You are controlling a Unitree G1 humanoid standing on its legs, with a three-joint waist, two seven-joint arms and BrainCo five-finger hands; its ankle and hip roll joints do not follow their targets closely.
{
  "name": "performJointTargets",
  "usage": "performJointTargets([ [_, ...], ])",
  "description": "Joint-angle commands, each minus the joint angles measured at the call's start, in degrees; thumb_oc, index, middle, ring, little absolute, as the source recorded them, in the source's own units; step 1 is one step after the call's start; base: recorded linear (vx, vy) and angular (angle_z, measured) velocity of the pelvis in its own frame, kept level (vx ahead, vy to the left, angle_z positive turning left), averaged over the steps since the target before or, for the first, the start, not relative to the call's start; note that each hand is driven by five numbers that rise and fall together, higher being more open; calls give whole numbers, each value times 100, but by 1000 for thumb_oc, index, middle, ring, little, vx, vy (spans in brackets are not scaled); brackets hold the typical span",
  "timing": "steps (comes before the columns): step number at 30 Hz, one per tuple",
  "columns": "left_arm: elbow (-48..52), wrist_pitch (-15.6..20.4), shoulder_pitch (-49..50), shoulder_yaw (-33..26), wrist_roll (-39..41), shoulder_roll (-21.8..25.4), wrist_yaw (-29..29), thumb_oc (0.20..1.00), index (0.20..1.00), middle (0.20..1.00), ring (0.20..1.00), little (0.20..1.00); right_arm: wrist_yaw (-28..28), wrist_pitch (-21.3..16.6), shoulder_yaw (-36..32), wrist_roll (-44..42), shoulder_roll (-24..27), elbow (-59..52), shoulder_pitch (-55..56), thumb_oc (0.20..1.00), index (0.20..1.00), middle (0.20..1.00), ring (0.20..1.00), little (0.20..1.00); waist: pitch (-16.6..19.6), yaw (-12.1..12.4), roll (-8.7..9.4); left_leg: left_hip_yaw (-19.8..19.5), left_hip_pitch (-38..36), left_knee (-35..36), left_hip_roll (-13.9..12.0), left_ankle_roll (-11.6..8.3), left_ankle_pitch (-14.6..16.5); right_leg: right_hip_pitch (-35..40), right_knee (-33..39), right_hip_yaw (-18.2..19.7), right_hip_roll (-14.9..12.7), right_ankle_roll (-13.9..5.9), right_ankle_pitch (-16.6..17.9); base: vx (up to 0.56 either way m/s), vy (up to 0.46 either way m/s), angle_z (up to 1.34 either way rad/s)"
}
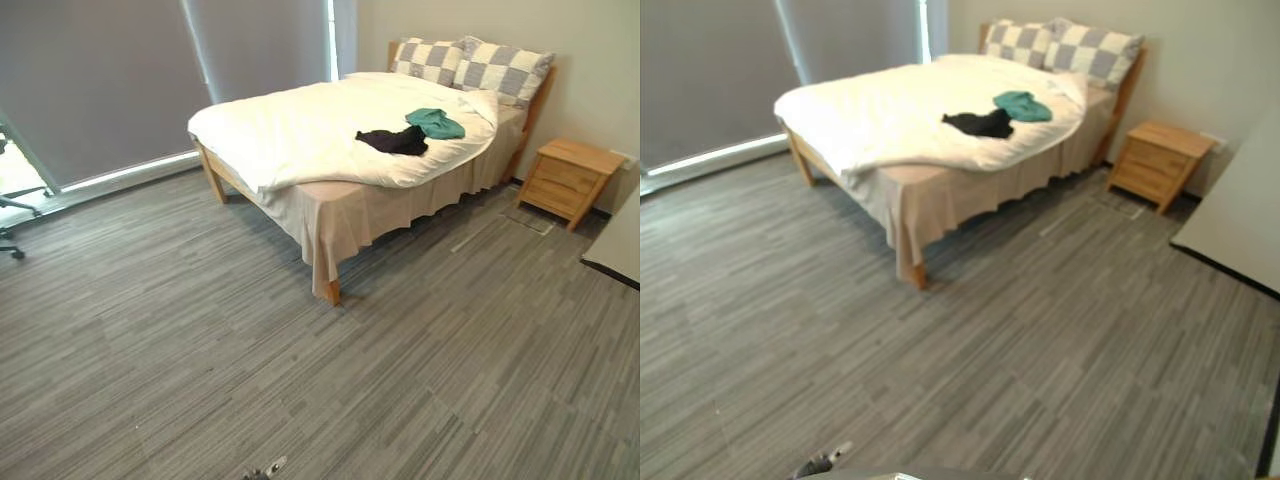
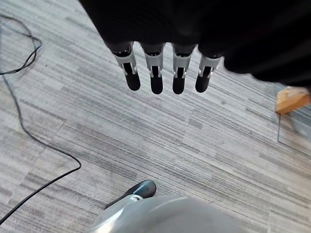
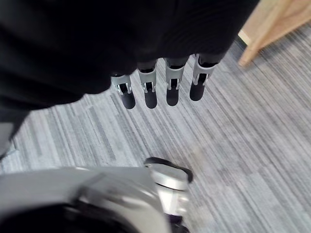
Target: Tidy up the quilt and then pick up the clothes from the bed and put them into the laundry hamper.
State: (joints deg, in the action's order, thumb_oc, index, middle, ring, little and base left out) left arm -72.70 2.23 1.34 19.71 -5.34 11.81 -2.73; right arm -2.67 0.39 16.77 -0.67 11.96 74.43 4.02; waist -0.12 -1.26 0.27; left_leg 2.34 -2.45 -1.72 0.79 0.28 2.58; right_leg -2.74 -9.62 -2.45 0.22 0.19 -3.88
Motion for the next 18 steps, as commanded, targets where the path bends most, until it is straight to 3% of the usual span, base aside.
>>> performJointTargets([
  [1, -305, 155, -471, 15, -250, -170, -51, 1000, 1000, 1000, 1000, 1000, -47, -131, 140, -151, -190, 82, -732, 1000, 1000, 1000, 1000, 1000, -348, -35, 177, -33, -652, 672, -146, -324, -99, 960, 1462, 281, -445, -868, 389, 8, -4, -15],
  [11, -252, 152, -578, 137, -542, 31, -78, 1000, 1000, 1000, 1000, 1000, -17, -123, -45, -407, -112, 92, -841, 1000, 1000, 1000, 1000, 1000, -524, -10, 174, -12, -568, 672, -111, -237, -40, 798, 1335, 368, -496, -911, 382, 51, 31, -1],
  [13, -238, 143, -639, 114, -507, 121, -73, 1000, 1000, 1000, 1000, 1000, -13, -124, -126, -470, -81, 106, -903, 1000, 1000, 1000, 1000, 1000, -640, 12, 181, -61, -561, 635, -116, -140, 53, 451, 570, 409, -411, -947, 208, 60, 68, -6],
  [14, -236, 131, -662, 40, -435, 165, -66, 1000, 1000, 1000, 1000, 1000, 8, -125, -207, -559, -82, 105, -938, 1000, 1000, 1000, 1000, 1000, -727, 10, 174, -63, -560, 614, -141, -92, 81, 187, 59, 386, -332, -1079, 173, -1, 35, -11],
  [15, -237, 130, -667, 39, -434, 165, -65, 1000, 1000, 1000, 1000, 1000, 9, -124, -208, -560, -82, 106, -943, 1000, 1000, 1000, 1000, 1000, -725, 16, 179, -57, -550, 610, -136, -91, 84, 154, 11, 394, -335, -1081, 148, 17, 29, -16],
  [17, -239, 108, -671, -71, -338, 182, -92, 1000, 1000, 1000, 1000, 1000, 4, -134, -329, -682, -90, 50, -976, 1000, 1000, 1000, 1000, 1000, -895, -24, 121, -1, -649, 612, -199, -57, 178, -481, -1092, 202, -382, -1451, 478, 70, 20, -22],
  [18, -247, 88, -680, -92, -312, 186, -92, 1000, 1000, 1000, 1000, 1000, 15, -139, -384, -738, -107, 17, -966, 1000, 1000, 1000, 1000, 1000, -949, -52, 61, 22, -770, 636, -271, -84, 219, -725, -1479, 24, -425, -1519, 659, 221, 8, -24],
])
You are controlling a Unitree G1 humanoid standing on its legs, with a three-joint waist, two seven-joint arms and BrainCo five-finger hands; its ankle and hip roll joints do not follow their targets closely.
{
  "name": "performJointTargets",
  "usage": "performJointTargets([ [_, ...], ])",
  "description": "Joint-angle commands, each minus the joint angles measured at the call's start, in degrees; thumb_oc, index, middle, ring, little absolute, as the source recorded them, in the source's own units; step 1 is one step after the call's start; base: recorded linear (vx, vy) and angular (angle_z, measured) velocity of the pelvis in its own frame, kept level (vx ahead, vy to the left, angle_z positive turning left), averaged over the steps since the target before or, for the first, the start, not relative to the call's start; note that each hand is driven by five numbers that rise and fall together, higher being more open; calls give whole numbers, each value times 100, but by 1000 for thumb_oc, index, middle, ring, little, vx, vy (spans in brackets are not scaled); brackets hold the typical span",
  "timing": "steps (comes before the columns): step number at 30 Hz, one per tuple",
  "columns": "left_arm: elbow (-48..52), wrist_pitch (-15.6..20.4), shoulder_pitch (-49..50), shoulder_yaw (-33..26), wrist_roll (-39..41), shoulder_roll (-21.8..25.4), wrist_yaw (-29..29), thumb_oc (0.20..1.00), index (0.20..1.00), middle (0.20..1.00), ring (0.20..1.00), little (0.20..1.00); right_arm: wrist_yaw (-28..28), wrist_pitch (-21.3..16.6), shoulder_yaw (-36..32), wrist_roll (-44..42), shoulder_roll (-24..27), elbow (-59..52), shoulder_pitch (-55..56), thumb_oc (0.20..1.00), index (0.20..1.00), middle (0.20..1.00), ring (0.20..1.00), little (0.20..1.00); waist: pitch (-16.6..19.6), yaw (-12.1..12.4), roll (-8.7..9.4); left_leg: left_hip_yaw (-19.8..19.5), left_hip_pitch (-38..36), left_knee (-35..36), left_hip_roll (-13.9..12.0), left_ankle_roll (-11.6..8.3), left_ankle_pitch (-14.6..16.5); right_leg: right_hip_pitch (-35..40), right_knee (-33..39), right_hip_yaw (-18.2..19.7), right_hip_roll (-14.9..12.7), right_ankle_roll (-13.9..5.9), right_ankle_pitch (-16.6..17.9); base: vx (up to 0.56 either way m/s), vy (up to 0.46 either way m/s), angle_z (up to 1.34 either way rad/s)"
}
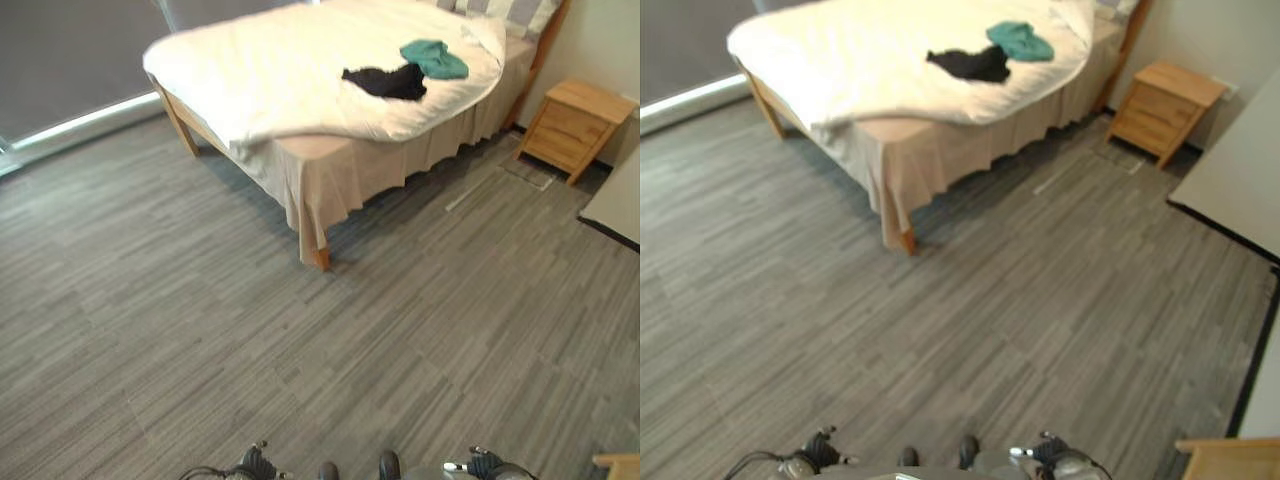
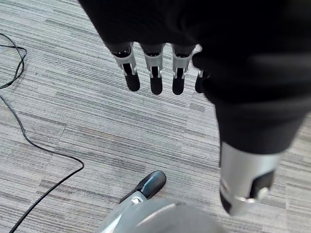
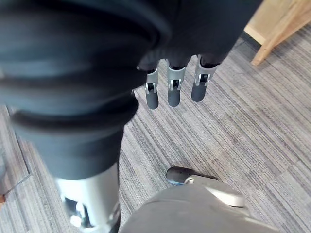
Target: Tidy up the quilt and then pick up the clothes from the bed and put them into the laundry hamper.
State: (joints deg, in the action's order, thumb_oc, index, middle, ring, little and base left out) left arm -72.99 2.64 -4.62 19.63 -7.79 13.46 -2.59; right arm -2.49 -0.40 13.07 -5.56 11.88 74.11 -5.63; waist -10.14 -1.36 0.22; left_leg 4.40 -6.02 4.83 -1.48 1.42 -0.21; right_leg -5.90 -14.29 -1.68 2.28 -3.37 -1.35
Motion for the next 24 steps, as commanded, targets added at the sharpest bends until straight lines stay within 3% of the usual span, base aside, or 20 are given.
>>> performJointTargets([
  [1, -212, 38, -74, -117, -19, 20, -101, 1000, 1000, 1000, 1000, 1000, -16, -76, -106, -326, -120, 7, 36, 1000, 1000, 1000, 1000, 1000, 30, -83, 28, -187, -574, 15, -87, -231, 560, -620, -1199, -290, -769, -1163, 528, 495, -28, -23],
  [2, -245, 57, -56, -97, -41, 3, -75, 1000, 1000, 1000, 1000, 1000, -31, -101, -180, -404, -137, 13, 113, 1000, 1000, 1000, 1000, 1000, 76, -190, 45, -230, -753, 17, -60, -285, 706, -786, -794, -565, -867, -1085, 454, 649, -69, -11],
  [4, -277, 83, -35, -87, -48, -22, -40, 1000, 1000, 1000, 1000, 1000, -71, -141, -236, -494, -102, 47, 212, 1000, 1000, 1000, 1000, 1000, 74, -407, 113, -412, -952, 17, 1, -354, 913, -892, 250, -567, -828, -924, 411, 609, -138, 1],
  [6, -340, 97, -82, -52, -114, -90, 13, 1000, 1000, 1000, 1000, 1000, -93, -148, -335, -641, -69, 121, 227, 1000, 1000, 1000, 1000, 1000, 29, -674, 53, -553, -1180, 17, -136, -505, 1117, -1124, 1306, -419, -869, -943, 713, 457, -136, 36],
  [9, -420, 130, -94, -16, -219, -152, 47, 1000, 1000, 1000, 1000, 1000, -53, -139, -424, -734, -53, 174, 301, 1000, 1000, 1000, 1000, 1000, 61, -870, -99, -605, -1490, 17, -326, -626, 1271, -1381, 1511, -204, -794, -1005, 893, 455, -144, 47],
  [11, -400, 141, -78, -21, -218, -147, 37, 1000, 1000, 1000, 1000, 1000, -12, -132, -395, -686, 11, 252, 408, 1000, 1000, 1000, 1000, 1000, 112, -863, -145, -701, -1641, -92, -425, -664, 1002, -1256, 1468, -292, -715, -864, 1025, 541, -276, 40],
  [12, -328, 129, -96, -63, -130, -156, -14, 1000, 1000, 1000, 1000, 1000, 24, -117, -303, -478, 64, 312, 426, 1000, 1000, 1000, 1000, 1000, 142, -875, -171, -753, -1319, -1139, -497, -850, 289, -988, 1356, -326, -604, -642, 1012, 432, -248, 28],
  [13, -328, 129, -93, -63, -130, -154, -13, 1000, 1000, 1000, 1000, 1000, 23, -117, -302, -478, 62, 314, 428, 1000, 1000, 1000, 1000, 1000, 146, -868, -201, -740, -1328, -1153, -525, -843, 327, -975, 1362, -330, -575, -654, 984, 440, -301, 25],
  [14, -257, 100, -121, -116, 25, -134, -44, 1000, 1000, 1000, 1000, 1000, 10, -100, -225, -383, 102, 362, 459, 1000, 1000, 1000, 1000, 1000, 112, -767, -204, -812, -954, -2025, -515, -937, -257, -642, 1421, -342, -459, -485, 919, 295, -257, 11],
  [15, -183, 92, -149, -144, 98, -77, -40, 1000, 1000, 1000, 1000, 1000, -11, -85, -225, -360, 143, 342, 457, 1000, 1000, 1000, 1000, 1000, 77, -715, -67, -882, -509, -2920, -408, -983, -722, -403, 1507, -361, -521, -357, 874, 493, -521, -12],
  [16, -50, 77, -223, -151, 191, -5, -123, 1000, 1000, 1000, 1000, 1000, -82, -73, -204, -362, 244, 241, 364, 1000, 1000, 1000, 1000, 1000, -126, -482, 277, -857, 311, -4359, -99, -903, -869, 92, 1666, -274, -717, -163, 754, 326, -383, -27],
  [18, -27, 88, -260, -132, 208, -11, -158, 1000, 1000, 1000, 1000, 1000, -100, -54, -174, -346, 285, 253, 264, 1000, 1000, 1000, 1000, 1000, -205, -351, 339, -716, 594, -4592, -82, -818, -635, 345, 1736, -175, -685, -134, 661, 371, -214, -42],
  [20, 32, 123, -250, -142, 247, -41, -174, 1000, 1000, 1000, 1000, 1000, -131, -30, -106, -262, 340, 228, 164, 1000, 1000, 1000, 1000, 1000, -226, -95, 384, -374, 1127, -4346, -16, -745, -303, 765, 1834, -43, -642, -132, 395, 643, -99, -62],
  [21, 61, 151, -172, -170, 269, -83, -171, 1000, 1000, 1000, 1000, 1000, -108, -34, -56, -223, 341, 172, 144, 1000, 1000, 1000, 1000, 1000, -140, 91, 341, -56, 1474, -3316, 8, -690, -326, 1098, 1892, 40, -606, -162, 185, 560, -9, -48],
  [23, 62, 151, -165, -165, 268, -85, -172, 1000, 1000, 1000, 1000, 1000, -108, -34, -57, -223, 343, 171, 153, 1000, 1000, 1000, 1000, 1000, -155, 117, 348, -29, 1421, -3290, 13, -686, -313, 1127, 1891, 64, -617, -167, 167, 469, 41, -44],
  [24, 43, 106, -25, -225, 242, -136, -153, 1000, 1000, 1000, 1000, 1000, -104, -82, -24, -261, 316, 56, 140, 1000, 1000, 1000, 1000, 1000, 13, 285, 221, 688, 1496, -1300, -49, -561, -353, 1568, 1915, -28, -469, -235, -227, 579, 72, -28],
])
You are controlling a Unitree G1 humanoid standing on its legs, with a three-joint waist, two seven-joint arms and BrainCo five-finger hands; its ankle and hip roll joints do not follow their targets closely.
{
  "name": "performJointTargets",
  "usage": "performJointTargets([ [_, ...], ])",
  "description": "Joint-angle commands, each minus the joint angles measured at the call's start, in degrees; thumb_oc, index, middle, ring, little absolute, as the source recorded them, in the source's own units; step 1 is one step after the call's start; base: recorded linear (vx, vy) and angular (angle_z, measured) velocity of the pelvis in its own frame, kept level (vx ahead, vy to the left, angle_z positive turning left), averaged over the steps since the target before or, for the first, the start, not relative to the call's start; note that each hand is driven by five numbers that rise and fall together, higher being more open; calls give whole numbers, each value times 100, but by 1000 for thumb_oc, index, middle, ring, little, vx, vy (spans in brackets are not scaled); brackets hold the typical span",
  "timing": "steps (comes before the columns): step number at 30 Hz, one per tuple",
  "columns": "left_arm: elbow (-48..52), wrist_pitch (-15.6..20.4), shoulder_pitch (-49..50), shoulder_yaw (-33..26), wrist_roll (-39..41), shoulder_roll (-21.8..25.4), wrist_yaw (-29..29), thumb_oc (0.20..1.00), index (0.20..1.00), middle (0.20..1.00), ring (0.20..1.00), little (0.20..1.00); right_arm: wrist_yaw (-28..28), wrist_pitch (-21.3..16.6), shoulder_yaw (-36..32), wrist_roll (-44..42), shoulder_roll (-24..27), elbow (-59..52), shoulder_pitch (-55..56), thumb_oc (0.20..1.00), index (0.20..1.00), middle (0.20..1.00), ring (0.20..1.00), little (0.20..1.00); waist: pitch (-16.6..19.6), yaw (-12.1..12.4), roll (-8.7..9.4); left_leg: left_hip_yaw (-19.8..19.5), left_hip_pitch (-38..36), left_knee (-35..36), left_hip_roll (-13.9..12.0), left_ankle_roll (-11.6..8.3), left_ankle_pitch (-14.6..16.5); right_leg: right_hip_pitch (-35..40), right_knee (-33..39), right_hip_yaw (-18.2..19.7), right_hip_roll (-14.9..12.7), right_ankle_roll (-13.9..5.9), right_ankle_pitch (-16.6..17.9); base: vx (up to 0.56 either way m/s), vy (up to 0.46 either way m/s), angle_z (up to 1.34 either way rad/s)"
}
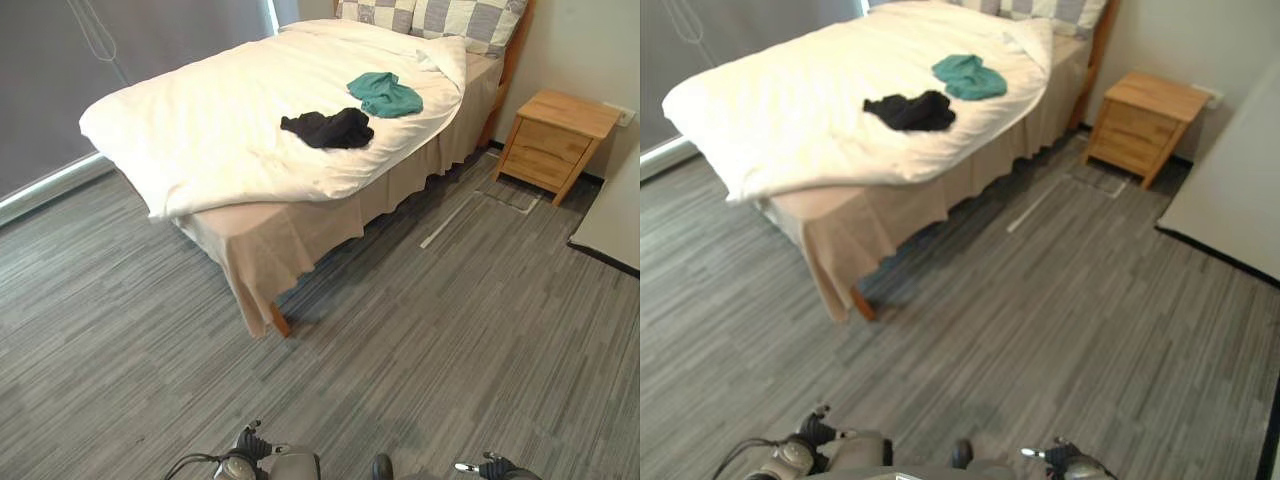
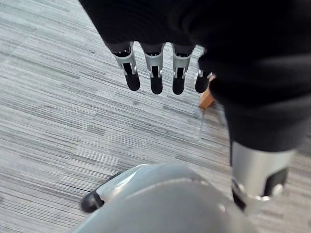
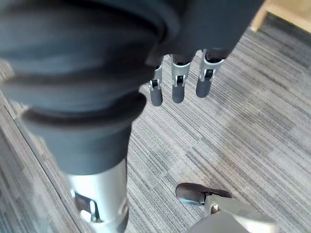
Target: Tidy up the quilt and then pick up the clothes from the bed and put them into the laundry hamper.
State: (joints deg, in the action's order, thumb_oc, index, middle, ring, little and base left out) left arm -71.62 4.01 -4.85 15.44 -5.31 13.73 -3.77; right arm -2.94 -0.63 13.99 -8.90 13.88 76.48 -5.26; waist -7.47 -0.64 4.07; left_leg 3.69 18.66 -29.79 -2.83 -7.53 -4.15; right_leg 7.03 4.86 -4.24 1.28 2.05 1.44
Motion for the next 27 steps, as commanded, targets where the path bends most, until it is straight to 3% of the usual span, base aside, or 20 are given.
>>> performJointTargets([
  [1, -98, -28, -1, 196, -8, -164, -37, 1000, 1000, 1000, 1000, 1000, -59, -59, -116, 72, 115, -182, 108, 1000, 1000, 1000, 1000, 1000, -277, 226, -143, 780, -1039, 2221, 116, 338, 24, 312, 3, 239, -398, -786, -525, 866, 80, -1],
  [2, -258, -74, 22, 186, -172, -164, -38, 1000, 1000, 1000, 1000, 1000, -38, -81, -72, 150, 34, -222, 85, 1000, 1000, 1000, 1000, 1000, -225, 225, -131, 1435, -1128, 2570, -48, 370, -76, 488, -140, 124, -289, -770, -685, 445, 34, 16],
  [3, -356, -106, 54, 156, -206, -159, -21, 1000, 1000, 1000, 1000, 1000, -38, -72, -50, 198, -17, -222, 99, 1000, 1000, 1000, 1000, 1000, -157, 234, -115, 1584, -1300, 2736, -32, 461, -64, 507, -349, 92, -249, -779, -730, 437, 33, 3],
  [5, -407, -111, 114, 101, -224, -109, -47, 1000, 1000, 1000, 1000, 1000, -12, -78, 33, 295, -92, -238, 138, 1000, 1000, 1000, 1000, 1000, -109, 288, 0, 1451, -1453, 2853, 115, 552, -30, 512, -731, 91, -269, -859, -745, 330, 53, 0],
  [6, -469, -145, 112, 48, -233, -53, -44, 1000, 1000, 1000, 1000, 1000, 45, -91, 47, 362, -184, -259, 178, 1000, 1000, 1000, 1000, 1000, -99, 259, 45, 1394, -1773, 3105, 203, 691, 72, 129, -1840, -138, -327, -1315, -379, 437, 76, 14],
  [7, -474, -162, 115, 8, -208, -37, -59, 1000, 1000, 1000, 1000, 1000, 69, -71, 58, 395, -197, -303, 167, 1000, 1000, 1000, 1000, 1000, -148, 219, 42, 1358, -1968, 3186, 225, 746, 125, -152, -2388, -182, -466, -1593, 1, 264, 55, 35],
  [8, -474, -162, 112, 6, -208, -37, -58, 1000, 1000, 1000, 1000, 1000, 69, -70, 58, 395, -196, -303, 163, 1000, 1000, 1000, 1000, 1000, -134, 227, 29, 1366, -1942, 3181, 203, 740, 114, -172, -2369, -174, -445, -1585, 31, 167, -9, 60],
  [10, -504, -216, 52, -19, -200, 36, -80, 1000, 1000, 1000, 1000, 1000, 65, -83, 64, 422, -275, -378, 148, 1000, 1000, 1000, 1000, 1000, -227, 115, -76, 1194, -2258, 3347, 29, 753, 146, -693, -3336, -170, -519, -1705, 500, 311, -37, 69],
  [11, -467, -196, 11, -7, -196, 78, -99, 1000, 1000, 1000, 1000, 1000, 39, -55, 62, 436, -309, -385, 151, 1000, 1000, 1000, 1000, 1000, -271, 81, -130, 995, -2451, 3426, -53, 746, 242, -1088, -3469, -282, -793, -1604, 405, 345, -31, 76],
  [12, -466, -195, 13, -7, -195, 80, -99, 1000, 1000, 1000, 1000, 1000, 38, -55, 63, 437, -311, -385, 153, 1000, 1000, 1000, 1000, 1000, -286, 48, -103, 961, -2462, 3417, -23, 748, 255, -1077, -3520, -307, -832, -1608, 353, 332, -75, 118],
  [13, -460, -185, 3, 13, -191, 108, -98, 1000, 1000, 1000, 1000, 1000, 34, -63, 86, 437, -337, -394, 176, 1000, 1000, 1000, 1000, 1000, -296, 22, -73, 842, -2556, 3438, -32, 714, 316, -1173, -3293, -348, -933, -1507, 243, 356, -177, 133],
  [14, -441, -146, -4, 38, -196, 151, -113, 1000, 1000, 1000, 1000, 1000, 29, -75, 152, 435, -347, -463, 203, 1000, 1000, 1000, 1000, 1000, -265, -23, 24, 574, -2654, 3454, 7, 636, 419, -1188, -2454, -191, -962, -1392, 93, 359, -174, 134],
  [15, -439, -146, 1, 38, -196, 153, -113, 1000, 1000, 1000, 1000, 1000, 29, -75, 155, 435, -348, -464, 207, 1000, 1000, 1000, 1000, 1000, -279, -43, 21, 553, -2674, 3451, 2, 633, 432, -1148, -2439, -215, -961, -1391, 83, 395, -205, 123],
  [17, -437, -97, -41, 121, -232, 151, -142, 1000, 1000, 1000, 1000, 1000, 12, -102, 183, 402, -339, -470, 198, 1000, 1000, 1000, 1000, 1000, -282, -180, 117, 173, -2850, 3476, 43, 557, 645, -1138, -1066, 349, -829, -1329, -1, 361, -186, 89],
  [19, -470, -73, -136, 130, -286, 188, -158, 1000, 1000, 1000, 1000, 1000, 15, -101, 155, 321, -327, -486, 206, 1000, 1000, 1000, 1000, 1000, -248, -338, 176, -100, -2942, 3479, 3, 468, 794, -1323, -425, 1053, -718, -1473, 246, 364, -207, 103],
  [20, -495, -84, -165, 135, -299, 187, -155, 1000, 1000, 1000, 1000, 1000, 21, -86, 140, 317, -317, -456, 209, 1000, 1000, 1000, 1000, 1000, -251, -367, 167, -229, -3013, 3479, -58, 428, 858, -1434, -316, 1199, -707, -1533, 360, 314, -211, 136],
  [23, -554, -65, -145, 134, -335, 183, -161, 1000, 1000, 1000, 1000, 1000, 40, -68, 111, 320, -288, -373, 280, 1000, 1000, 1000, 1000, 1000, -187, -395, 147, -474, -3169, 3438, -147, 343, 984, -1282, -247, 1038, -810, -1479, 420, 311, -295, 126],
  [24, -525, -40, -69, 94, -293, 175, -177, 1000, 1000, 1000, 1000, 1000, 47, -70, 117, 371, -208, -308, 317, 1000, 1000, 1000, 1000, 1000, -145, -389, 42, -649, -3009, 2924, -228, 232, 952, -1063, -137, 949, -748, -1370, 348, 147, -155, 122],
  [25, -522, -42, -66, 95, -293, 173, -177, 1000, 1000, 1000, 1000, 1000, 48, -71, 117, 372, -206, -307, 318, 1000, 1000, 1000, 1000, 1000, -144, -401, 37, -663, -2991, 2894, -231, 230, 969, -1060, -136, 936, -747, -1369, 347, 187, -213, 110],
  [27, -369, -20, -113, 72, -135, 198, -221, 1000, 1000, 1000, 1000, 1000, -16, -117, 87, 363, -63, -340, 272, 1000, 1000, 1000, 1000, 1000, -266, -339, -8, -718, -2448, 1971, -118, 48, 663, -778, -80, 729, -765, -1206, 240, 38, -156, 56],
])
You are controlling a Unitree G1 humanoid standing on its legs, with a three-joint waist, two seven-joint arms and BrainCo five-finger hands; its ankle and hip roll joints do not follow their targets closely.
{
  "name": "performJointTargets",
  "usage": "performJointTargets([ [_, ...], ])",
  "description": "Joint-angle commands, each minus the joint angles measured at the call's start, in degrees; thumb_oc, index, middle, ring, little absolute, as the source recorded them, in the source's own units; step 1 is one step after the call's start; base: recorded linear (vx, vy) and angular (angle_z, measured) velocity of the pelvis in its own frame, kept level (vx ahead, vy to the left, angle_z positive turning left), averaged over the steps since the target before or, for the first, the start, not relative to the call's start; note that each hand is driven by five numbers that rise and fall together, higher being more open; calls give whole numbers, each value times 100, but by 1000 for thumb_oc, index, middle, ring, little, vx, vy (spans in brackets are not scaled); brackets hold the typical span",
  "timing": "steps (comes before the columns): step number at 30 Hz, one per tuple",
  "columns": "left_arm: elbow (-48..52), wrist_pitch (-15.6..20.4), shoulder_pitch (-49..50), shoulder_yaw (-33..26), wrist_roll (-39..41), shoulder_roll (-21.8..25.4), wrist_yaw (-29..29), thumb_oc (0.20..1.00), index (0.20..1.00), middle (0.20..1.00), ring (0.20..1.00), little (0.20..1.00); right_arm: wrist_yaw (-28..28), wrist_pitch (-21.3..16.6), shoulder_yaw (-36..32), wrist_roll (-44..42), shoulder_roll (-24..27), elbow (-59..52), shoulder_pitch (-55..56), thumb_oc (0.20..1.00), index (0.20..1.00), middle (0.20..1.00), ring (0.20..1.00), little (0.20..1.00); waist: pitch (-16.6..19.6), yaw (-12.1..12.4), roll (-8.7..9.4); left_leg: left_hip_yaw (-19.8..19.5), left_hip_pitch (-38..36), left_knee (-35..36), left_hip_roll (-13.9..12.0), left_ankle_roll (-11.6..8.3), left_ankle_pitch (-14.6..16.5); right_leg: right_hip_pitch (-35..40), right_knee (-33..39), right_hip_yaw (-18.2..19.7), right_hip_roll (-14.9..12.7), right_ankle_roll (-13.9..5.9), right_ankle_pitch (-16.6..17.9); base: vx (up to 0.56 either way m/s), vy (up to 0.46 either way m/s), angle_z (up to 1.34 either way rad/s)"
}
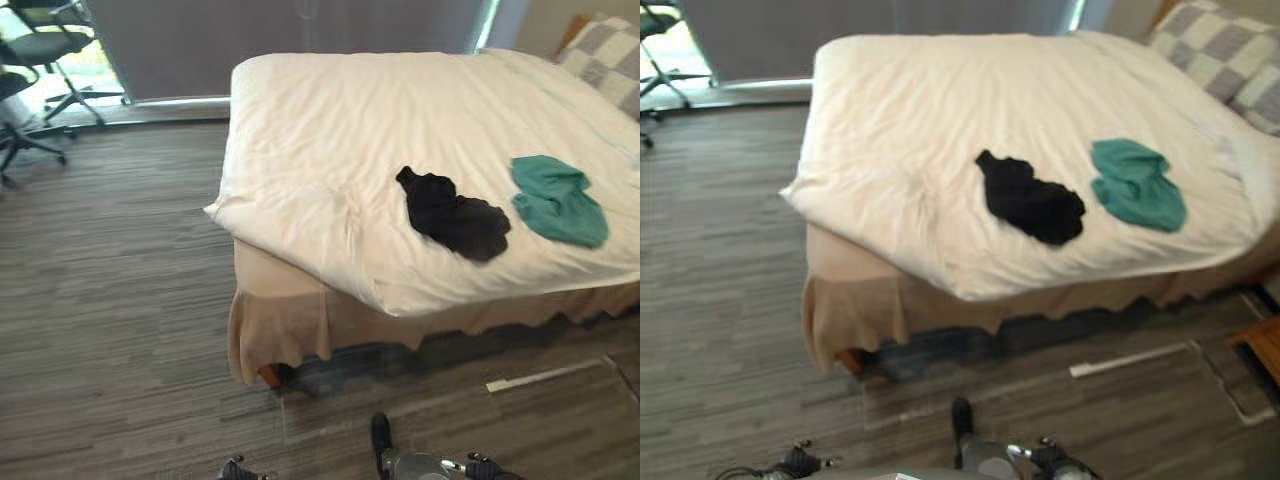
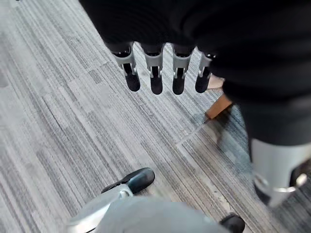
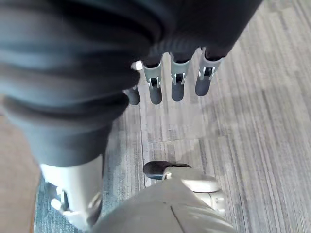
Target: Tidy up the quilt and then pick up the clothes from the bed and put them into the laundry hamper.
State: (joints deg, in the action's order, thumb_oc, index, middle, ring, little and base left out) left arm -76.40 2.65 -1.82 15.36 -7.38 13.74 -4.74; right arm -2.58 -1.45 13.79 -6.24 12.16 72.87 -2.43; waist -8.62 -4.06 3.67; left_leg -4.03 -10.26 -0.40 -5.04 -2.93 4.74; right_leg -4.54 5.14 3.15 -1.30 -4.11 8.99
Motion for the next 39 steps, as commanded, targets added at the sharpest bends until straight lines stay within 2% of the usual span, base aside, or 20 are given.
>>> performJointTargets([
  [1, 373, 171, -591, 62, 278, 281, -242, 1000, 1000, 1000, 1000, 1000, -153, -27, 33, 79, 234, 9, -48, 1000, 1000, 1000, 1000, 1000, -311, 43, 76, 332, 1136, -1614, 34, -540, -658, 569, -84, -258, -636, -469, -657, -7, -133, 53],
  [2, 380, 166, -591, 63, 280, 285, -241, 1000, 1000, 1000, 1000, 1000, -153, -27, 31, 79, 232, 10, -51, 1000, 1000, 1000, 1000, 1000, -309, 32, 73, 318, 1163, -1655, 33, -540, -638, 566, -86, -270, -634, -469, -663, 44, -90, 79],
  [3, 550, 197, -639, -12, 411, 342, -261, 1000, 1000, 1000, 1000, 1000, -174, -30, 1, 70, 266, 7, -41, 1000, 1000, 1000, 1000, 1000, -313, 29, 74, 571, 1235, -1467, -72, -527, -647, 640, -67, -359, -647, -456, -710, 195, -2, 65],
  [4, 1074, 301, -611, -251, 773, 476, -295, 1000, 1000, 1000, 1000, 1000, -186, -12, -43, 87, 340, -41, 91, 1000, 1000, 1000, 1000, 1000, -287, 50, 3, 911, 1139, -736, -270, -499, -664, 746, -41, -463, -674, -479, -777, 233, -1, 30],
  [6, 1667, 554, -611, -531, 1115, 658, -418, 1000, 1000, 1000, 1000, 1000, -169, -62, -75, 110, 349, -196, 229, 1000, 1000, 1000, 1000, 1000, -258, 18, -75, 1007, 1004, -370, -427, -579, -829, 789, -69, -577, -677, -524, -859, 147, 25, 6],
  [10, 2857, 1017, -812, -1287, 2036, 1054, -941, 1000, 1000, 1000, 1000, 1000, -169, -160, -25, 204, 258, -517, 676, 1000, 1000, 1000, 1000, 1000, -148, -97, -98, 1184, 780, 141, -506, -633, -894, 941, -69, -662, -628, -542, -972, 163, 0, 21],
  [12, 3839, 1205, -1024, -1419, 1832, 1460, -1157, 1000, 1000, 1000, 1000, 1000, -144, -237, 92, 328, 267, -730, 843, 1000, 1000, 1000, 1000, 1000, -128, -194, -130, 1294, 475, 393, -523, -670, -898, 933, -114, -605, -582, -555, -979, 134, -3, -18],
  [16, 4893, 1165, -1352, -1290, 1123, 1899, -1244, 1000, 1000, 1000, 1000, 1000, -81, -245, 135, 392, 304, -768, 925, 1000, 1000, 1000, 1000, 1000, -175, -281, -149, 1430, 328, 460, -535, -680, -835, 898, -132, -526, -575, -574, -971, 34, 3, -14],
  [18, 5307, 1026, -1962, -914, 436, 2192, -1227, 1000, 1000, 1000, 1000, 1000, -19, -226, 198, 432, 363, -740, 899, 1000, 1000, 1000, 1000, 1000, -239, -445, -186, 1555, 314, 485, -509, -669, -779, 788, -107, -415, -580, -621, -908, -11, 18, -12],
  [20, 5251, 976, -2272, -701, 218, 2279, -1217, 1000, 1000, 1000, 1000, 1000, -11, -225, 222, 445, 395, -727, 858, 1000, 1000, 1000, 1000, 1000, -287, -504, -203, 1600, 332, 488, -502, -664, -761, 694, -114, -357, -585, -636, -881, -63, 33, -7],
  [22, 4920, 864, -3207, -59, -226, 2366, -1342, 1000, 1000, 1000, 1000, 1000, -5, -222, 328, 498, 483, -681, 688, 1000, 1000, 1000, 1000, 1000, -436, -645, -251, 1719, 456, 480, -481, -640, -740, 341, -206, -205, -568, -669, -820, -189, 75, -45],
  [23, 4501, 689, -3890, 388, -369, 2232, -1401, 1000, 1000, 1000, 1000, 1000, -46, -212, 404, 516, 547, -649, 540, 1000, 1000, 1000, 1000, 1000, -529, -758, -280, 1806, 587, 467, -465, -617, -733, 58, -296, -82, -558, -702, -770, -165, 60, -50],
  [24, 4493, 692, -3900, 395, -368, 2230, -1403, 1000, 1000, 1000, 1000, 1000, -46, -212, 399, 517, 544, -648, 538, 1000, 1000, 1000, 1000, 1000, -527, -749, -280, 1811, 592, 467, -465, -617, -733, 49, -301, -78, -557, -702, -771, -148, 61, -43],
  [26, 3541, 427, -4787, 1028, -580, 1973, -1319, 1000, 1000, 1000, 1000, 1000, -108, -213, 542, 499, 597, -677, 337, 1000, 1000, 1000, 1000, 1000, -644, -943, -285, 1918, 765, 449, -422, -579, -725, -305, -397, 87, -525, -749, -683, -110, 46, -42],
  [29, 2670, 219, -5351, 1445, -749, 1650, -1112, 1000, 1000, 1000, 1000, 1000, -164, -231, 574, 411, 600, -690, 174, 1000, 1000, 1000, 1000, 1000, -742, -1002, -287, 1968, 911, 412, -390, -555, -716, -547, -495, 170, -507, -778, -649, -85, 24, -41],
  [33, 1888, -1, -5520, 1623, -1059, 1302, -1086, 1000, 1000, 1000, 1000, 1000, -229, -250, 595, 314, 540, -654, 67, 1000, 1000, 1000, 1000, 1000, -825, -1015, -264, 1985, 980, 349, -377, -533, -682, -625, -520, 214, -503, -789, -625, -40, 8, -20],
  [34, 1563, -81, -5502, 1657, -1225, 1228, -1090, 523, 523, 523, 523, 523, -232, -254, 610, 294, 517, -631, 43, 1000, 1000, 1000, 1000, 1000, -834, -1015, -254, 1996, 966, 339, -377, -531, -666, -611, -511, 223, -508, -793, -622, 16, 0, -12],
  [35, 1019, -281, -5358, 1679, -1464, 1073, -984, 335, 335, 335, 335, 335, -237, -240, 641, 306, 465, -544, 27, 1000, 1000, 1000, 1000, 1000, -804, -1004, -237, 2006, 919, 331, -380, -525, -637, -555, -481, 217, -515, -781, -628, 16, 0, -13],
  [37, 630, -401, -5165, 1627, -1598, 1059, -974, 200, 200, 200, 200, 200, -216, -228, 661, 310, 439, -504, 43, 1000, 1000, 1000, 1000, 1000, -758, -996, -227, 2040, 827, 345, -389, -525, -616, -476, -465, 213, -521, -770, -641, 50, 13, -6],
  [39, 480, -445, -5045, 1555, -1626, 1096, -1024, 200, 200, 200, 200, 200, -216, -223, 650, 305, 436, -498, 40, 1000, 1000, 1000, 1000, 1000, -729, -985, -221, 2048, 777, 358, -393, -528, -608, -440, -460, 206, -521, -763, -651, 43, 12, -1],
])
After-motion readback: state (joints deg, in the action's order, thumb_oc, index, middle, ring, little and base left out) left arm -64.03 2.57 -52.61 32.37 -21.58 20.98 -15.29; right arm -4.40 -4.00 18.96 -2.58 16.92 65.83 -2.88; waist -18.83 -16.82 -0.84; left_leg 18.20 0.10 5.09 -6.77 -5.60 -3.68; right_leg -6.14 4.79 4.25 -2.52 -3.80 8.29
